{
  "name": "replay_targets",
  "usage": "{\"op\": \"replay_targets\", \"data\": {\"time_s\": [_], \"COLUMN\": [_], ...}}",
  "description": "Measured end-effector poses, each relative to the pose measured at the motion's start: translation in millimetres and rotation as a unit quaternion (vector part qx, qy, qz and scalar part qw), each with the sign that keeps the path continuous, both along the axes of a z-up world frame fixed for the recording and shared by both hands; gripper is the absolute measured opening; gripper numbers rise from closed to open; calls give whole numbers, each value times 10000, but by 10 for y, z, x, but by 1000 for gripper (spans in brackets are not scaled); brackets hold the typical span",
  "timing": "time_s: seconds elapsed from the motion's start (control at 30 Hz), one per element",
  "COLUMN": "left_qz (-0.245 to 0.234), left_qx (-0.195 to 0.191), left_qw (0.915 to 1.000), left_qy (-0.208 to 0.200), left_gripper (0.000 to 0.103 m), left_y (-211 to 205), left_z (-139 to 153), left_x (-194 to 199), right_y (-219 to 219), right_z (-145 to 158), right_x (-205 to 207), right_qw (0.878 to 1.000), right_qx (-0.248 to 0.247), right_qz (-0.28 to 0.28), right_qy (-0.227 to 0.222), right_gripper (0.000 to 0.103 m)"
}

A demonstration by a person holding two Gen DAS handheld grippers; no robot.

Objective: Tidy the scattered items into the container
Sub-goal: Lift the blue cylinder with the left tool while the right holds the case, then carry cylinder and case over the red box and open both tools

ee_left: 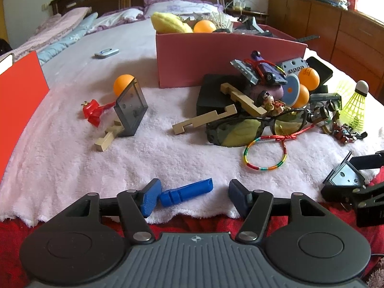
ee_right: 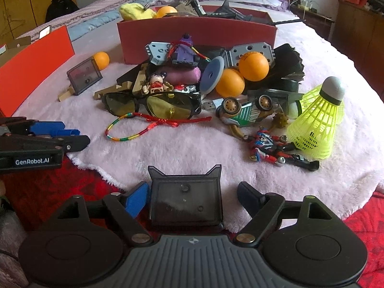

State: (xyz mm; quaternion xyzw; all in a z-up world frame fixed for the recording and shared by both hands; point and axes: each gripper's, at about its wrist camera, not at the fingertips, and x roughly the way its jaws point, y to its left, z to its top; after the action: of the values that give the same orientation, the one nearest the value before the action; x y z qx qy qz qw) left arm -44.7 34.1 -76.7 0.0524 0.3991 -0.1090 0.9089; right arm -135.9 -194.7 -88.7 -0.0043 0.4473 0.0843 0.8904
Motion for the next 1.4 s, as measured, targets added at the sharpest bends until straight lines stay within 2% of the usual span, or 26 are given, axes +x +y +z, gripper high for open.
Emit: {"op": "replay_targets", "data": {"time_s": [0.13,0.53,0.6,0.63,0.67,0.8,0.93,1.1,1.4], "left_qz": [-10,149,185,200,211,242,215,25,-181], "left_qx": [-13,74,37,31,17,-115,-269,-149,-239], "left_qw": [10000,9998,9997,9997,9997,9996,9994,9994,9987], "left_qy": [-2,144,158,141,121,44,-47,-304,-420], "left_gripper": [62,64,61,57,48,46,46,46,46], "left_y": [34,16,27,31,38,62,65,-19,-142], "left_z": [0,29,36,41,51,114,198,342,489], "left_x": [-7,5,3,-2,-7,-21,-39,-69,-12], "right_y": [42,58,64,59,55,43,39,6,-42], "right_z": [-36,-25,-15,-8,-1,33,59,193,371], "right_x": [17,-8,-18,-21,-25,-37,-40,-28,61], "right_qw": [9999,9998,9997,9997,9997,9997,9997,9992,9984], "right_qx": [-44,-114,-144,-137,-131,-115,-100,-21,75], "right_qz": [140,184,190,186,181,170,184,174,120], "right_qy": [80,37,18,-2,-22,-109,-155,-349,-554], "right_gripper": [95,94,91,89,84,63,63,63,63]}}
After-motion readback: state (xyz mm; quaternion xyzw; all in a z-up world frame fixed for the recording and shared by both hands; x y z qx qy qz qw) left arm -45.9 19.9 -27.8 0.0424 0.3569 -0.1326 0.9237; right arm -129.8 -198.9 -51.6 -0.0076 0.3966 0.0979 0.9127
